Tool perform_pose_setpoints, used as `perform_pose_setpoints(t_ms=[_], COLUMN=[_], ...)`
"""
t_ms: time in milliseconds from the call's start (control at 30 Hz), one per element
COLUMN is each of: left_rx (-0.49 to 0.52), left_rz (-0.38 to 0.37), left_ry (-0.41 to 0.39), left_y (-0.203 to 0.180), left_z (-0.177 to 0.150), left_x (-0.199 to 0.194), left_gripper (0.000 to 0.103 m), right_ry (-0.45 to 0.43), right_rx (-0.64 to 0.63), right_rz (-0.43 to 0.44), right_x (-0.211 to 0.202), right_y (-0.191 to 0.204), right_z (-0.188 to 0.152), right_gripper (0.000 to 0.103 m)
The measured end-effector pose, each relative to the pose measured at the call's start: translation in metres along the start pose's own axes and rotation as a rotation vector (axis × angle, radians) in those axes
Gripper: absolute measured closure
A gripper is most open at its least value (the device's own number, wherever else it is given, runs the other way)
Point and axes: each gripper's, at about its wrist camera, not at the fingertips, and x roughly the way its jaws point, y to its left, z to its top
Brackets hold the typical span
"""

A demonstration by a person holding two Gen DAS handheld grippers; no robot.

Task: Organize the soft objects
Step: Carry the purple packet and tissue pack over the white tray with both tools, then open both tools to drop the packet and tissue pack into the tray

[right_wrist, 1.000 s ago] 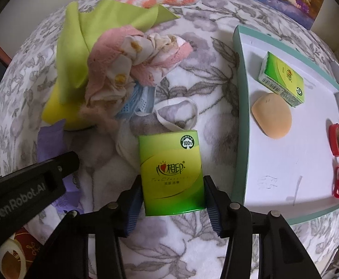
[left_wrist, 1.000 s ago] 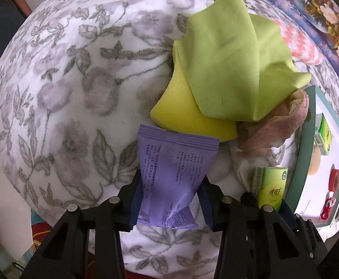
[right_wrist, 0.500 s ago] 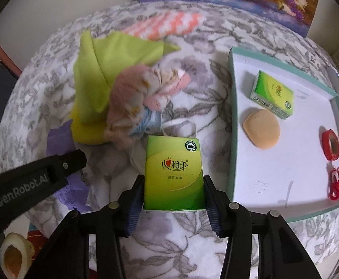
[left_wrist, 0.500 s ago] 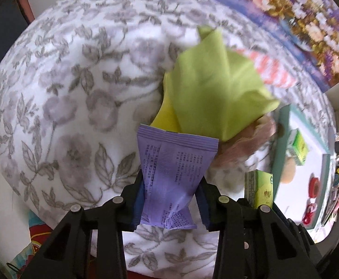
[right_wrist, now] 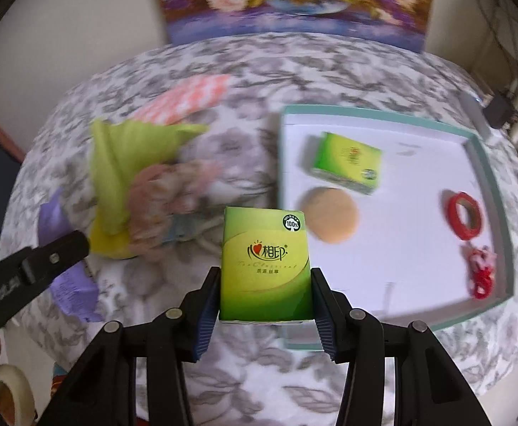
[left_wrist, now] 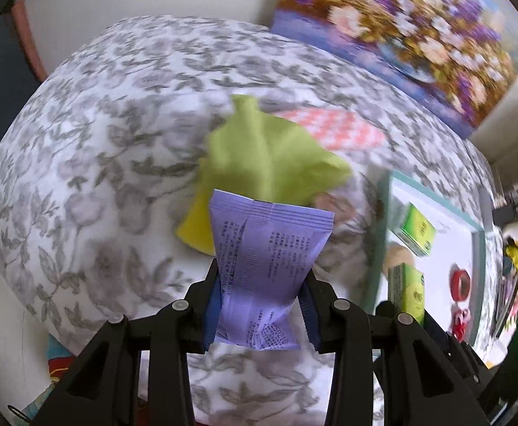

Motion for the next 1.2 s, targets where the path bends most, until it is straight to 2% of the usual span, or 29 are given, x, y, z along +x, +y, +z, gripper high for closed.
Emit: perform_pose_setpoints(t_ms=[133,233,600,867,1200], left_rx=[0.068,0.12,0.268,0.311,0.321], left_rz=[-0.015,-0.034,-0.047,-0.038,-0.041], left_ry=[-0.002,-0.001,0.01,0.029,0.024], left_y=[-0.033,-0.059,-0.133,-0.162,-0.168], left_z=[-0.004,-0.013,-0.036,-0.044,-0.043], left_x=[0.0,-0.001,0.012,0.031,0.039], left_gripper=[0.062,0.062,0.062,0.062,0.061], right_ry=[0.015,0.011,0.031,0.032,0.018], right_rx=[0.083,0.129,0.298,0.344,0.347], right_rz=[-0.001,-0.055,-0.129,-0.148,-0.135], right_x=[0.002,0.001,0.002,0.003,0.001], right_y=[-0.033,-0.061,-0.158,-0.193,-0.193], right_z=[0.001,0.0,-0.011,-0.017,-0.016], right_gripper=[0.052,0.052,0.052,0.052,0.052])
